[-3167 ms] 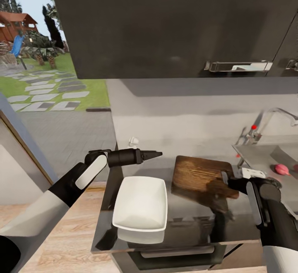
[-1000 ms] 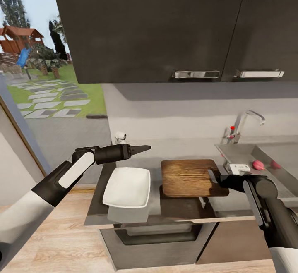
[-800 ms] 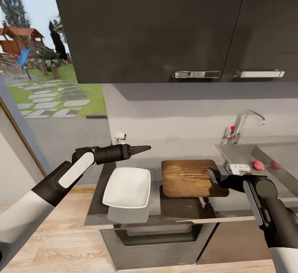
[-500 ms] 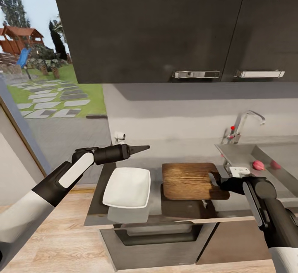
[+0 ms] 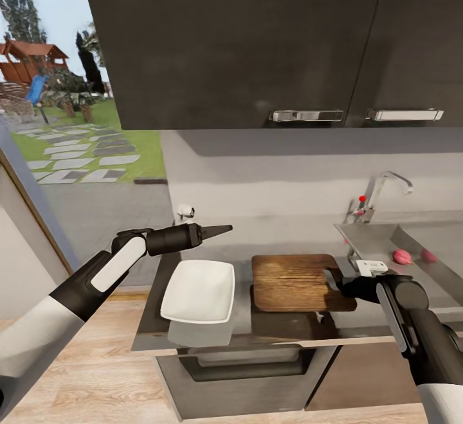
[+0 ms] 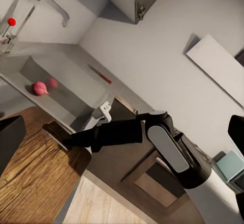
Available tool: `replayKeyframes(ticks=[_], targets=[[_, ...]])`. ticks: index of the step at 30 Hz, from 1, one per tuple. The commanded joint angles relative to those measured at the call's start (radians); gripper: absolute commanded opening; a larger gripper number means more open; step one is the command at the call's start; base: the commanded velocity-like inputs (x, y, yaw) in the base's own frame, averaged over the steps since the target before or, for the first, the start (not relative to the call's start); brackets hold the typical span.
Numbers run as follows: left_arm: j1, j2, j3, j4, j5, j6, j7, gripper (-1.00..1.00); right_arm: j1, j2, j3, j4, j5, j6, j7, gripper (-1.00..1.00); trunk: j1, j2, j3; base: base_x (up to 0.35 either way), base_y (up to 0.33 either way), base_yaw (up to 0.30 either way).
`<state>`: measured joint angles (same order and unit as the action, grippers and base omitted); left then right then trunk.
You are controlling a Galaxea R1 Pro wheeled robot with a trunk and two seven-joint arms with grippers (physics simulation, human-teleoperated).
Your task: In the kitchen, take the Vidalia onion out of the sink, dice it on the chopping board with the paring knife, put the diced onion into the bowl on the countertop, then place both the paring knife and the chopping board into the sink.
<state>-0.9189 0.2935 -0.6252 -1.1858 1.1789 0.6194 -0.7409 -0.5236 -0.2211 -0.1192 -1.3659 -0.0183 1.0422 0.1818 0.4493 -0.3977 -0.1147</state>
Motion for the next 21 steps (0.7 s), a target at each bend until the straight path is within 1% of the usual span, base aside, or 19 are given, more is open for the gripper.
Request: replayKeyframes(ticks=[1, 12, 17, 21], targets=[[-0.001, 0.001, -0.002, 0.0, 0.01, 0.006, 0.001, 1.0, -0.001, 0.0, -0.001, -0.001, -0.006, 0.005, 0.001, -1.0, 0.001, -0.002, -0.002, 0.0, 0.106, 0.0], [-0.001, 0.0, -0.002, 0.0, 0.011, 0.006, 0.001, 1.0, -0.001, 0.0, 0.0, -0.001, -0.008, 0.005, 0.003, -1.0, 0.001, -0.002, -0.002, 0.002, 0.031, 0.0], [-0.001, 0.0, -0.002, 0.0, 0.011, 0.003, 0.001, 1.0, -0.001, -0.001, 0.0, -0.001, -0.008, 0.005, 0.004, -1.0, 0.001, -0.002, -0.002, 0.077, 0.132, 0.0], [-0.001, 0.0, -0.002, 0.001, 0.011, 0.004, 0.001, 1.0, -0.001, -0.001, 0.0, -0.001, -0.007, 0.005, 0.004, -1.0, 0.001, -0.002, -0.002, 0.034, 0.046, 0.0]])
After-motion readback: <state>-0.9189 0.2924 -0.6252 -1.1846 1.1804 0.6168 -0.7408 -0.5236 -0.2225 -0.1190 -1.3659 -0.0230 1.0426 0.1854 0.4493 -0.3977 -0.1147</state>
